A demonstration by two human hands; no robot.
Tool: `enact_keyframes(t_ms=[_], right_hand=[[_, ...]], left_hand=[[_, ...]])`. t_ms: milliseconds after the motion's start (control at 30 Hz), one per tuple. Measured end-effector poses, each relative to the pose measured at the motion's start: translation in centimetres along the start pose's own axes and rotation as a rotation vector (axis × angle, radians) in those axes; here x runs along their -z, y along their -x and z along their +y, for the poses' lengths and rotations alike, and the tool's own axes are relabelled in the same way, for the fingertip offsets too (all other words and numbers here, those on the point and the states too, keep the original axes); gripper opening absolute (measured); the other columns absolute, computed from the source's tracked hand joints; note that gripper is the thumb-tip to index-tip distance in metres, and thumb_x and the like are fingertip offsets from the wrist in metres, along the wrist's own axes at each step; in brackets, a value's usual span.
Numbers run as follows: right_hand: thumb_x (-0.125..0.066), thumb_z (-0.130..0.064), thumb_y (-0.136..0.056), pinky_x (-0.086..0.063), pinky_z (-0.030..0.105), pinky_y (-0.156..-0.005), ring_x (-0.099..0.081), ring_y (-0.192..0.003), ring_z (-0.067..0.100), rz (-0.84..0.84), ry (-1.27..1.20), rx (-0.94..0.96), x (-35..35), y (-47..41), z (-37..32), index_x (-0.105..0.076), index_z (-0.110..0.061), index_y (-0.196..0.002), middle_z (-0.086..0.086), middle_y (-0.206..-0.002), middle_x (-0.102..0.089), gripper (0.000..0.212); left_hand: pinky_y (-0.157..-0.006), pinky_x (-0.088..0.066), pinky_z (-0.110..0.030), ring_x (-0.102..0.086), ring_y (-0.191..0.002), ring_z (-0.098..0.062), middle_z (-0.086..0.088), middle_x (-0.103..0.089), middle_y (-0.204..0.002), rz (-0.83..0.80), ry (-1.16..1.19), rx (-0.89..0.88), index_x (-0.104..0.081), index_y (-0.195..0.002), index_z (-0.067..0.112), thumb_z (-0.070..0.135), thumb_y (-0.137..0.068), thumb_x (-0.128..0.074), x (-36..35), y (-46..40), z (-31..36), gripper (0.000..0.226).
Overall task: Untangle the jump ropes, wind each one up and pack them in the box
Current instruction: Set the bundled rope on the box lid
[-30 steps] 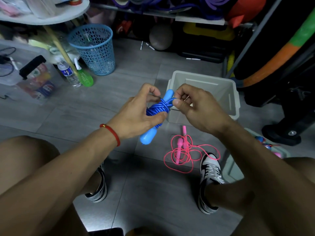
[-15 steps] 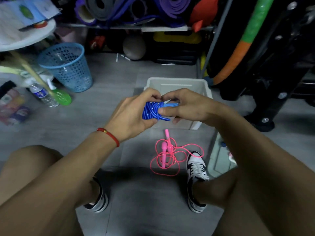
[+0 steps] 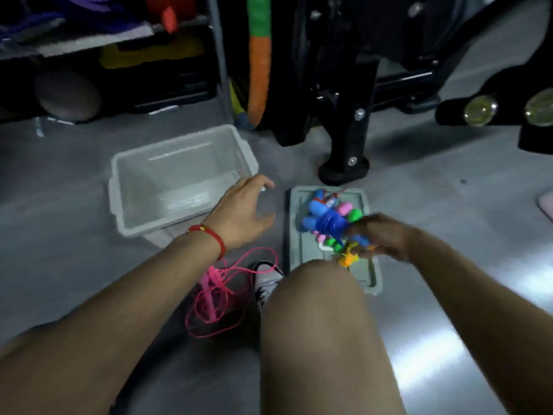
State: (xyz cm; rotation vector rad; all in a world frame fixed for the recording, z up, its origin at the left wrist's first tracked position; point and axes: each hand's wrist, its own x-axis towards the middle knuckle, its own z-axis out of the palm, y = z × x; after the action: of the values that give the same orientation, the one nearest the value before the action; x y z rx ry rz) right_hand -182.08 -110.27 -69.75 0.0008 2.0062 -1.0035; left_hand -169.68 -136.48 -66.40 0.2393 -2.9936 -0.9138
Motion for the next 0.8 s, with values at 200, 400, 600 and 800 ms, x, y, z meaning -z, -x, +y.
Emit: enact_keyframes(t_ms=[200, 400, 600, 800], right_hand=[[-0.068, -0.011, -0.09, -0.055, 0.029, -0.065, -0.062, -0.07, 0.017, 0.41, -0.783, -0.255, -3.9, -6.9, 13.3, -0.062, -0.003, -0.109, 0.012, -0.087, -0.064, 0.022], [-0.073, -0.046, -0.086, -0.049, 0.036, -0.069, -0.065, -0.078, 0.024, 0.802, -0.532, -0.185, -6.9, -12.9, 13.6, -0.064, -0.013, -0.108, 0.005, -0.088, -0.07, 0.04], [-0.066, -0.048, -0.091, -0.041, 0.034, -0.076, -0.06, -0.107, 0.038, 0.724, -0.047, -0.073, -7.4, -13.0, 14.2, -0.056, -0.008, -0.127, 0.017, -0.113, -0.067, 0.054], [-0.066, -0.017, -0.09, -0.044, 0.036, -0.078, -0.061, -0.099, 0.041, 0.615, 0.212, 0.244, -7.3, -9.3, 11.2, -0.067, -0.003, -0.112, 0.023, -0.106, -0.067, 0.026]], left_hand=[[-0.091, -0.036, -0.027, -0.054, -0.11, -0.027, -0.011, -0.057, -0.125, -0.192, -0.035, 0.065, -0.053, -0.128, 0.015, 0.016, -0.084, -0.067, -5.5, -4.7, -1.7, 0.046], [-0.101, -0.044, -0.038, -0.056, -0.115, -0.027, -0.007, -0.06, -0.122, -0.288, -0.051, 0.11, -0.052, -0.124, 0.022, 0.033, -0.08, -0.061, -6.6, -5.0, -4.3, 0.046], [-0.102, -0.043, -0.036, -0.054, -0.121, -0.024, -0.004, -0.058, -0.127, -0.385, -0.124, 0.19, -0.05, -0.124, 0.025, 0.039, -0.078, -0.058, -4.5, -3.3, -4.9, 0.049], [-0.089, -0.036, -0.023, -0.051, -0.114, -0.019, -0.001, -0.056, -0.129, -0.341, -0.131, 0.182, -0.054, -0.127, 0.024, 0.019, -0.09, -0.065, 0.3, 0.3, -3.8, 0.04]])
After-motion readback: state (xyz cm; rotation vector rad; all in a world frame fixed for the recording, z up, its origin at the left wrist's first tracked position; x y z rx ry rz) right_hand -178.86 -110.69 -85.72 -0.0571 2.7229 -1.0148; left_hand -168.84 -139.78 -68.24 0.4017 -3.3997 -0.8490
